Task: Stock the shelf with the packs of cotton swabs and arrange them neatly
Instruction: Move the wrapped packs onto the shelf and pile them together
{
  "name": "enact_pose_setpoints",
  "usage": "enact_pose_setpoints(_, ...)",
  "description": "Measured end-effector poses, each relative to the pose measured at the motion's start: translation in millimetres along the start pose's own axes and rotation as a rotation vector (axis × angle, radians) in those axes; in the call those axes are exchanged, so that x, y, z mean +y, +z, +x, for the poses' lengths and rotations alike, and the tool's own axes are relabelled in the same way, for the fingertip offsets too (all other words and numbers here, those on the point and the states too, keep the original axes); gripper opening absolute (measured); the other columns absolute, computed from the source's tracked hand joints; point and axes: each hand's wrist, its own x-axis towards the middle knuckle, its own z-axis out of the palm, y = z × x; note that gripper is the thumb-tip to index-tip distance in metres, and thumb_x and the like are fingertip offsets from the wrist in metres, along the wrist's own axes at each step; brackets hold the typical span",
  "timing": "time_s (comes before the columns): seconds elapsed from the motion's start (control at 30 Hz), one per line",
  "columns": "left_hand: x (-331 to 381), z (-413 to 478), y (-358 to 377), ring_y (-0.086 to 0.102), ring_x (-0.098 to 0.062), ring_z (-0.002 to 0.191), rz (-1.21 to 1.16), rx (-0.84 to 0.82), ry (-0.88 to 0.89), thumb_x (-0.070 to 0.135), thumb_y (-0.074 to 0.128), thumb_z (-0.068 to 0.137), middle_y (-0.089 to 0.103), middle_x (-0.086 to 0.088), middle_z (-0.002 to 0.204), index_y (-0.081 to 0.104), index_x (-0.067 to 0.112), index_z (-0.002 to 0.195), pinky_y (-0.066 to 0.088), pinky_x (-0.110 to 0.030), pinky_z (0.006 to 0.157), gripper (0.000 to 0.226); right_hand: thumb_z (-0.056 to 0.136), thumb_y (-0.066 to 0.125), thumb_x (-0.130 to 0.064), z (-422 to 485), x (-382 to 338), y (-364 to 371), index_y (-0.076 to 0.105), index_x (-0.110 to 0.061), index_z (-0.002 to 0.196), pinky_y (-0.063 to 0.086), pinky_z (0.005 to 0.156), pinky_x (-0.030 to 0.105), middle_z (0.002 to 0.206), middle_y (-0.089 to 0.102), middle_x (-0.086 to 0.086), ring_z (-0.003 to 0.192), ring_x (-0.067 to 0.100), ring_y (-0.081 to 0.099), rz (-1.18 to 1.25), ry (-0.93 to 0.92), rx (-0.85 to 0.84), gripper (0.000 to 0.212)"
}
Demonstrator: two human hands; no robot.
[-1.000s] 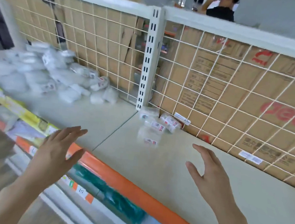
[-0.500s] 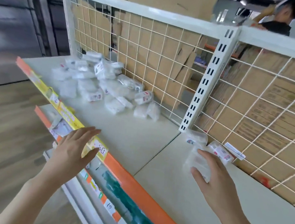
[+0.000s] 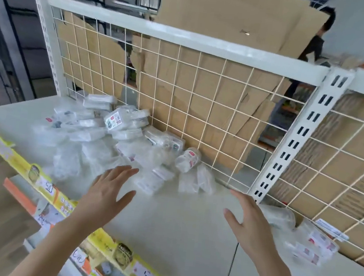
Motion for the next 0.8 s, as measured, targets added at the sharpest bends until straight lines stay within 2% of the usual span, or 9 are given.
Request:
enact_pose_setpoints(0.2,-2.5,65.1,13.8,0.05,-0.027,0.118,-0.026,0.033,0.102,0.063,0.029,0.088,0.053,-0.003,0.131,0.053,0.019,0.129,0.043,-0.045,0.093,0.066,0.094,0.053,-0.034,54.1,-25.3,44.0,0.034,-0.021,0.142,0.035,0.094,0.028,0.14,0.041,0.001,0.128,0.019,0.04,-0.002,0.113,-0.1,0.054)
enact_pose_setpoints(0.27,-0.2,82.5,19.8,0.05,-0.03,0.117,-0.008,0.031,0.106,0.067,0.024,0.088,0.055,-0.006,0.129,0.055,0.017,0.128,0.044,-0.047,0.092,0.071,0.096,0.047,-0.038,71.7,-29.8,56.3,0.027,-0.02,0.146,0.036,0.097,0.031,0.143,0.038,0.005,0.129,0.023,0.04,-0.013,0.161,-0.124,0.057)
enact_pose_setpoints(0.37,-4.2,97.9,31.7,0.054,-0.035,0.114,0.051,-0.028,0.086,0.061,0.031,0.085,0.058,-0.012,0.126,0.059,0.014,0.125,0.048,-0.047,0.086,0.067,0.097,0.036,-0.047,92.8,-30.8,74.8,0.02,-0.017,0.148,0.036,0.1,0.036,0.145,0.036,0.011,0.131,0.028,0.038,-0.095,0.252,-0.157,0.061)
enact_pose_setpoints(0.43,-7.9,99.9,39.6,0.055,-0.036,0.112,0.082,-0.075,0.087,0.055,0.041,0.084,0.059,-0.015,0.124,0.06,0.013,0.122,0.053,-0.047,0.078,0.06,0.097,0.031,-0.051,99.4,-32.0,84.7,0.018,-0.019,0.148,0.038,0.097,0.037,0.141,0.04,0.013,0.128,0.03,0.041,-0.128,0.291,-0.183,0.061)
enact_pose_setpoints(0.5,-8.7,98.3,44.0,0.057,-0.037,0.108,0.127,-0.089,0.11,0.042,0.065,0.08,0.059,-0.017,0.123,0.061,0.013,0.12,0.055,-0.046,0.072,0.049,0.098,0.033,-0.048,100.9,-34.8,89.7,0.021,-0.022,0.148,0.04,0.093,0.036,0.135,0.046,0.013,0.122,0.029,0.046,-0.119,0.298,-0.156,0.057)
enact_pose_setpoints(0.57,-8.2,98.3,45.6,0.061,-0.036,0.1,0.185,-0.08,0.137,0.03,0.08,0.07,0.061,-0.018,0.119,0.064,0.014,0.117,0.056,-0.043,0.066,0.052,0.097,0.041,-0.04,99.9,-38.8,89.5,0.03,-0.023,0.144,0.041,0.089,0.033,0.127,0.05,0.012,0.116,0.028,0.05,-0.067,0.289,-0.11,0.051)
enact_pose_setpoints(0.63,-8.2,99.6,45.0,0.062,-0.036,0.095,0.198,-0.062,0.152,0.026,0.083,0.065,0.061,-0.018,0.117,0.065,0.015,0.115,0.056,-0.043,0.064,0.054,0.093,0.052,-0.034,96.7,-42.1,85.9,0.037,-0.026,0.138,0.041,0.084,0.031,0.12,0.048,0.009,0.108,0.028,0.053,-0.004,0.295,-0.09,0.048)
enact_pose_setpoints(0.7,-10.6,100.2,44.6,0.061,-0.038,0.094,0.173,-0.045,0.178,0.024,0.08,0.07,0.061,-0.019,0.117,0.064,0.015,0.116,0.055,-0.045,0.066,0.05,0.088,0.058,-0.029,90.4,-43.5,79.1,0.04,-0.03,0.135,0.042,0.082,0.029,0.118,0.045,0.005,0.104,0.026,0.055,0.022,0.286,-0.082,0.051)
enact_pose_setpoints(0.8,-12.7,94.7,34.9,0.055,-0.036,0.101,0.079,-0.002,0.194,0.037,0.05,0.086,0.057,-0.016,0.124,0.056,0.016,0.123,0.052,-0.046,0.073,0.043,0.084,0.061,-0.027,75.3,-41.3,58.8,0.041,-0.034,0.133,0.042,0.08,0.028,0.117,0.043,0.001,0.104,0.023,0.054,0.045,0.239,-0.014,0.054)
